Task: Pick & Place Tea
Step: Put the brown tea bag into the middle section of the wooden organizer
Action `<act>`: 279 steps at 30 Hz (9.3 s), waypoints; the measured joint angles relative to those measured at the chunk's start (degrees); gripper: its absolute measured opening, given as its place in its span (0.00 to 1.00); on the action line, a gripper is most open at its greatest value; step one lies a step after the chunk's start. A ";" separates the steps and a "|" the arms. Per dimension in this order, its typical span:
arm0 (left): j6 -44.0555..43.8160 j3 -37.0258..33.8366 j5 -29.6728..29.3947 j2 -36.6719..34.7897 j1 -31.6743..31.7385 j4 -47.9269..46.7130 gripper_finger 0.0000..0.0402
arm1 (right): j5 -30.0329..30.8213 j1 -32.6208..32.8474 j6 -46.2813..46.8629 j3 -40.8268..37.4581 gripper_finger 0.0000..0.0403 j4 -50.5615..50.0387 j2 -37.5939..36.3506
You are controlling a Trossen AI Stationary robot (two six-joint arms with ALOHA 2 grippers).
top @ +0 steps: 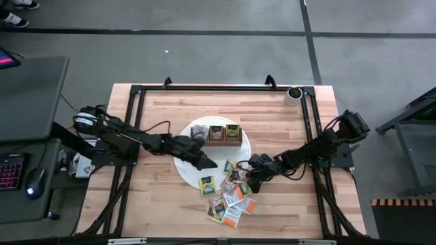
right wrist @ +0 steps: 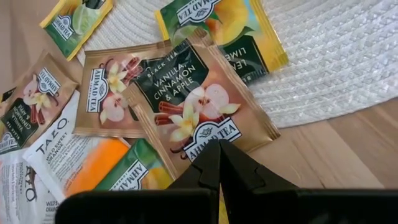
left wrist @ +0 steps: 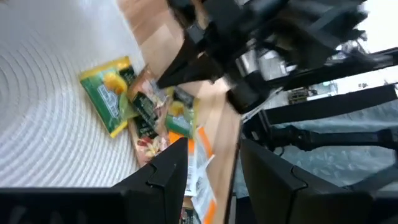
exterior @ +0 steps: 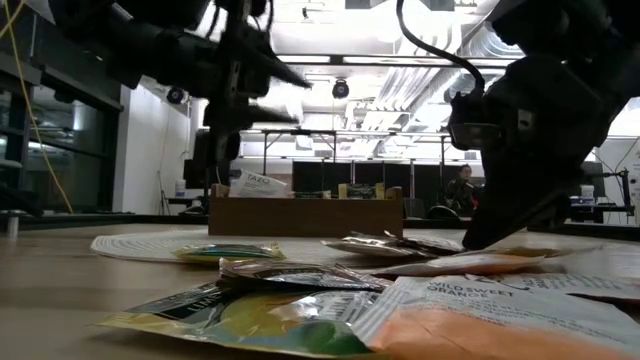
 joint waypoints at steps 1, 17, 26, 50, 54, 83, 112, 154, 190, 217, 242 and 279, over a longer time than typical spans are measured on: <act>-0.25 0.28 -0.04 0.68 -0.39 -0.79 0.36 | 0.09 0.00 -0.01 -0.02 0.00 0.07 0.00; -10.62 18.84 4.02 17.69 -1.18 -3.52 0.63 | 0.19 -0.01 -0.09 -0.13 0.00 0.95 0.09; -14.76 23.71 7.15 21.44 -1.43 -11.27 0.71 | 0.29 0.00 -1.54 -0.13 0.00 1.18 0.11; -19.45 24.74 -1.78 24.74 -1.55 -17.43 0.71 | 1.16 0.00 -3.15 -0.17 0.00 2.49 0.15; -19.53 26.77 -1.00 26.58 -1.55 -16.96 0.71 | 1.29 0.00 -3.49 -0.20 0.00 3.23 0.15; -16.47 34.51 -0.63 29.31 -0.73 -24.95 0.60 | 0.63 -0.02 -3.04 -0.20 0.00 4.11 0.15; -12.97 34.51 6.50 29.29 3.59 -25.87 0.43 | 0.09 -0.02 -3.26 -0.13 0.00 3.94 0.13; -6.98 34.48 8.64 29.27 3.34 -28.91 0.00 | -0.78 -0.15 -5.18 -0.22 0.00 3.05 -5.38; 30.58 42.84 3.88 0.85 12.28 -72.93 0.00 | 3.35 -0.15 -15.52 -0.11 0.00 -3.95 -34.68; 72.74 74.81 -4.62 18.46 20.24 -110.93 0.00 | 7.87 -0.15 -15.52 -0.11 0.00 -6.24 -34.62; 79.56 75.05 -7.63 30.83 20.24 -107.34 0.00 | 8.31 -0.15 -15.50 -0.13 0.00 -6.71 -34.62; 80.82 75.22 -7.77 34.10 20.24 -111.87 0.00 | 8.50 -0.15 -14.95 -0.13 0.00 -7.80 -34.62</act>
